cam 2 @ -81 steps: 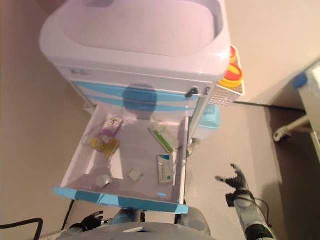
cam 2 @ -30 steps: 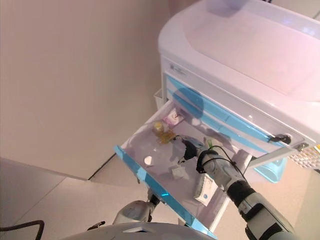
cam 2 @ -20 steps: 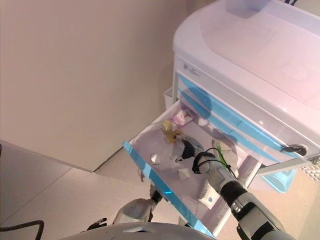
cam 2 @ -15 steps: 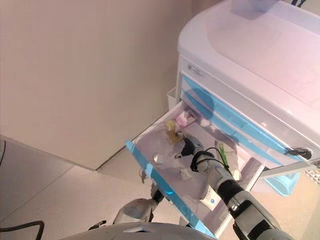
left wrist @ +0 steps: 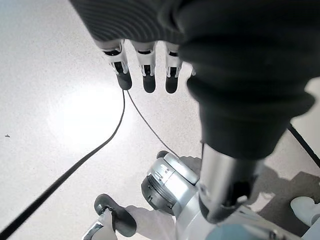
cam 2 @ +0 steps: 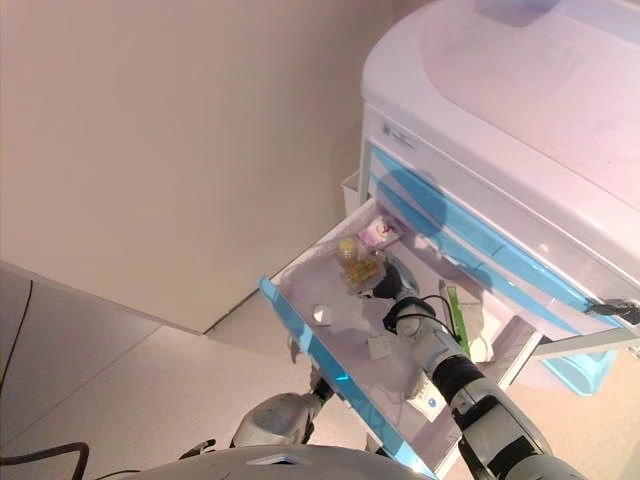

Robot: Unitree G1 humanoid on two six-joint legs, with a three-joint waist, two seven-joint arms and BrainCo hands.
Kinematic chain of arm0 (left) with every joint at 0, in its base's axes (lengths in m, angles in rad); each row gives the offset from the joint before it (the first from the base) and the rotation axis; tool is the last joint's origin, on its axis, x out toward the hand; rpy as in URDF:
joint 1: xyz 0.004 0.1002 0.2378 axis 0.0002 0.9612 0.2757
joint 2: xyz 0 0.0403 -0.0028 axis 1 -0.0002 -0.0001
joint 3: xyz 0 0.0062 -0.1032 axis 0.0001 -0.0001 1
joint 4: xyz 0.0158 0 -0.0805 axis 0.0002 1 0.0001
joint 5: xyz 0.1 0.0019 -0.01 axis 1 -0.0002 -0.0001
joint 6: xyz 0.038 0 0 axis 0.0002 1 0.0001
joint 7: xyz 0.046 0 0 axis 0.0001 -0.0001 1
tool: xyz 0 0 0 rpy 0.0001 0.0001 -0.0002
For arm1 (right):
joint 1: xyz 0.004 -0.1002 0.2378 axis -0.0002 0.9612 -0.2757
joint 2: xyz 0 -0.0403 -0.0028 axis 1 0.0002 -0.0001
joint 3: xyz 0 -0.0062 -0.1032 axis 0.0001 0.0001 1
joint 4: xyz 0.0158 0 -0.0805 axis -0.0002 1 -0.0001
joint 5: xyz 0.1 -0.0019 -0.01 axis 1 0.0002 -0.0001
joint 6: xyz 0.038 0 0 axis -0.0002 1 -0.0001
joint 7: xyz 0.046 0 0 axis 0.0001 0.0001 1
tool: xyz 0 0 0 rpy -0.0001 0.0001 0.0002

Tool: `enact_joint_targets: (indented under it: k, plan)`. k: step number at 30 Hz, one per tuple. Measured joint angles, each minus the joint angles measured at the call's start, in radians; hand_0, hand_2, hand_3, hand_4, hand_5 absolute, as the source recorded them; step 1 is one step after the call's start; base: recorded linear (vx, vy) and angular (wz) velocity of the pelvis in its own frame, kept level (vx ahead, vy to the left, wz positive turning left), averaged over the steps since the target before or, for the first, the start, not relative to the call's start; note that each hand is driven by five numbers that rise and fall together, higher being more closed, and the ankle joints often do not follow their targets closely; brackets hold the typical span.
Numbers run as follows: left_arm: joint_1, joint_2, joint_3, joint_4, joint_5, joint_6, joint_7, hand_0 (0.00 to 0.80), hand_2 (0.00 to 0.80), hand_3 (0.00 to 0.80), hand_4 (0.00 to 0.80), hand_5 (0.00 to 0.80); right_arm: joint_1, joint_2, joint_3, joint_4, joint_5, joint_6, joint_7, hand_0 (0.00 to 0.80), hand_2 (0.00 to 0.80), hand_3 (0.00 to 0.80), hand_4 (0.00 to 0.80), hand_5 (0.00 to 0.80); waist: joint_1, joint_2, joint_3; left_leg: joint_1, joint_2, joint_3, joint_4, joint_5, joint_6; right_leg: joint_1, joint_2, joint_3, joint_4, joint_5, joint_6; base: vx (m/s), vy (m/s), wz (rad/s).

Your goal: Open the drawer and pick up the medicine

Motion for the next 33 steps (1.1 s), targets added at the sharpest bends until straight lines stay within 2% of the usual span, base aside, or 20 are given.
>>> enact_joint_targets:
  k: [16,24,33]
  plan:
    - [0.004,-0.003,-0.020,0.001,-0.001,-0.040,-0.002,0.000,0.000,0.000,0.000,0.000,-0.126,0.012,-0.002,0.105,0.058,0.012,-0.029,0.000,0.000,0.000,0.000,0.000,0.015,0.035,0.017,-0.013,-0.009,-0.024,0.002,0.006,-0.002,-0.002,-0.003,-0.017,0.001,-0.003,0.004,0.004,0.031,0.05]
    - [0.005,-0.003,-0.038,0.001,-0.001,-0.042,-0.008,0.000,0.000,0.000,0.000,0.000,-0.185,0.031,-0.002,0.178,0.058,0.038,-0.027,0.000,0.000,0.000,0.000,0.000,0.031,0.037,0.020,-0.029,-0.010,-0.033,0.002,0.009,-0.005,-0.018,-0.003,-0.024,0.006,-0.006,0.005,-0.001,0.024,0.02]
    - [-0.002,-0.003,-0.042,0.001,-0.002,-0.044,-0.021,0.000,0.000,0.000,0.000,0.000,-0.261,0.029,-0.002,0.239,0.058,0.049,-0.018,0.000,0.000,0.000,0.000,0.000,0.055,0.035,0.075,-0.035,-0.009,-0.041,0.003,0.014,-0.008,-0.022,-0.003,-0.034,0.010,-0.006,0.005,-0.001,0.004,0.03]
